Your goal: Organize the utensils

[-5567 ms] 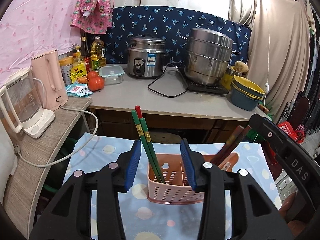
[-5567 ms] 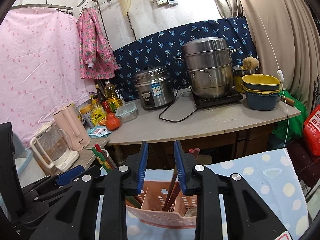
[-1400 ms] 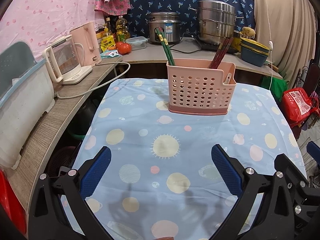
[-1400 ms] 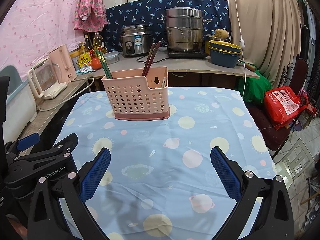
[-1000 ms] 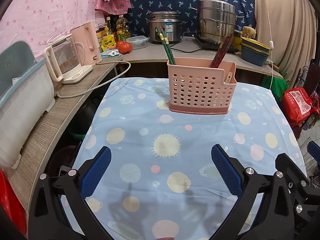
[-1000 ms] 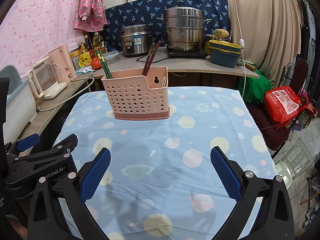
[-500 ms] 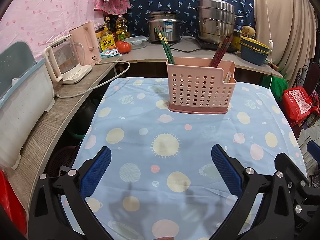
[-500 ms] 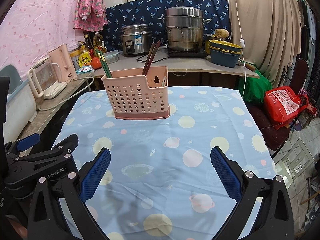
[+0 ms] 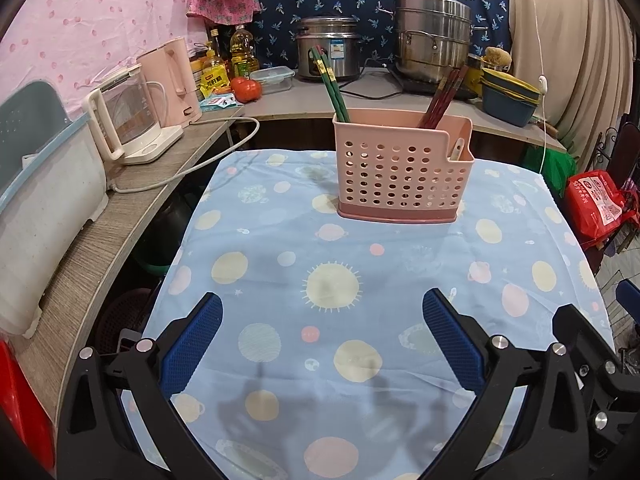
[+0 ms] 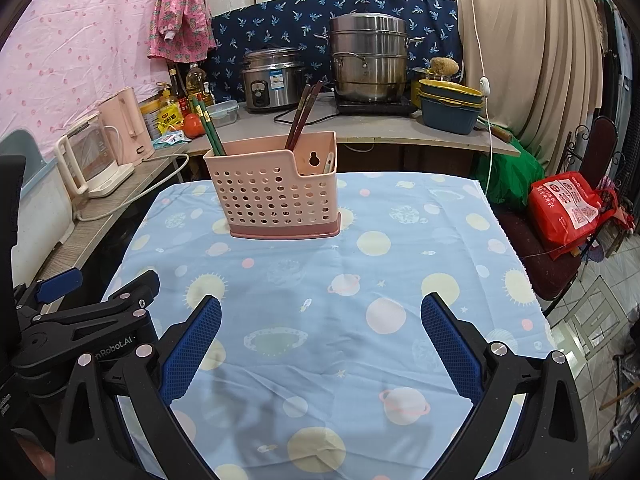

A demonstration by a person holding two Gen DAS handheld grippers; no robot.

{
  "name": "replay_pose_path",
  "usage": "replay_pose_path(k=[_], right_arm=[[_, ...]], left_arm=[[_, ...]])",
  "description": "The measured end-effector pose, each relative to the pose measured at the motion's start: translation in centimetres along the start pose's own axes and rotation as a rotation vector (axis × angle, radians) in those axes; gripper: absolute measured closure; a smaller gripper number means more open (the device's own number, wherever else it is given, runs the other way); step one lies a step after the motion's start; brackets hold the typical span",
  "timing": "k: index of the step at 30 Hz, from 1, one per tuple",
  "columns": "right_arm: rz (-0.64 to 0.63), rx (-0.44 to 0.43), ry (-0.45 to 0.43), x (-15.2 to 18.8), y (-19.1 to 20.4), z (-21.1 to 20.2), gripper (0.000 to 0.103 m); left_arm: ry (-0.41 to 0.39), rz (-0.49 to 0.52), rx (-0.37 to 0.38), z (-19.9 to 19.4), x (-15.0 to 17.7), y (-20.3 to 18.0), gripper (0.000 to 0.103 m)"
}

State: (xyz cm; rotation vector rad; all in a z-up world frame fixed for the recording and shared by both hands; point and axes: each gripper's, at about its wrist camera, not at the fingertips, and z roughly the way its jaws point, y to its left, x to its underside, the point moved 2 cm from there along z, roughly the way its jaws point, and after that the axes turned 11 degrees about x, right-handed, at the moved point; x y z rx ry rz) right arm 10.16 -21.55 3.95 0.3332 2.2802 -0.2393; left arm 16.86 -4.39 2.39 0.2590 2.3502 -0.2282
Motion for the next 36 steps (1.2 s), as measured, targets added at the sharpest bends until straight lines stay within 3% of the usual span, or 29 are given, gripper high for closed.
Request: replay_pose_path(k=[36], right_arm=[[0.006,0.004,-0.001,0.18,0.02,-0.01,0.006]], left_arm=[[-0.01,0.031,-0.016,-0.01,0.05,-0.61,0.008]])
